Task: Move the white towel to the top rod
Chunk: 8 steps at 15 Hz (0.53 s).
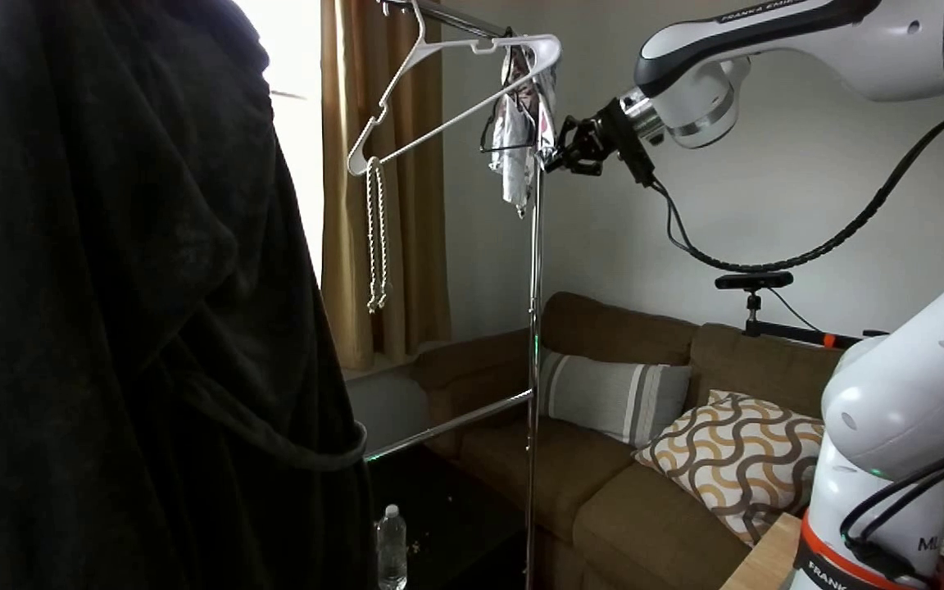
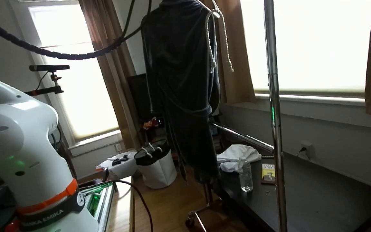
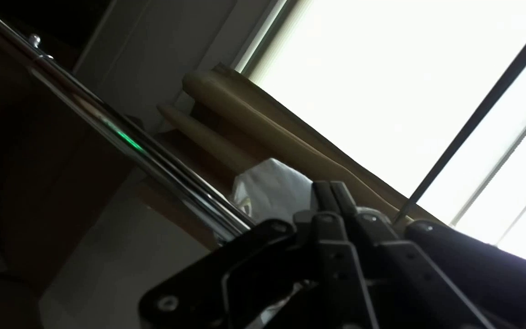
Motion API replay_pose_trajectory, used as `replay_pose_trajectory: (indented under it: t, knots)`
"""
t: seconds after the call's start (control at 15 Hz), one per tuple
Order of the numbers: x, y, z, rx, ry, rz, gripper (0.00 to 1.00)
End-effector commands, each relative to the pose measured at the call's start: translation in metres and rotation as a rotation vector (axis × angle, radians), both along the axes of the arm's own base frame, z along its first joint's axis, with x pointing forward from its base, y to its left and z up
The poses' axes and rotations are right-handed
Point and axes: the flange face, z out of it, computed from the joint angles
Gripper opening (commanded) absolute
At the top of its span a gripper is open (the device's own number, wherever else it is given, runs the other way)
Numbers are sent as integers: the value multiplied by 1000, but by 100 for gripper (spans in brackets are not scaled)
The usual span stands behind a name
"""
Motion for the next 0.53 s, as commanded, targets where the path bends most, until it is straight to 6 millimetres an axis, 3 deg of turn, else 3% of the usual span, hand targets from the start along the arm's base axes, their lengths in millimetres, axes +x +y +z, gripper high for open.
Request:
replay_pose_trajectory:
  t: [0.0, 0.4, 0.47]
  knots:
    - [-15, 2, -17, 45, 42, 4, 1]
    - [-19, 1, -26, 61, 63, -13, 1]
    - [-19, 0, -25, 51, 62, -16, 5]
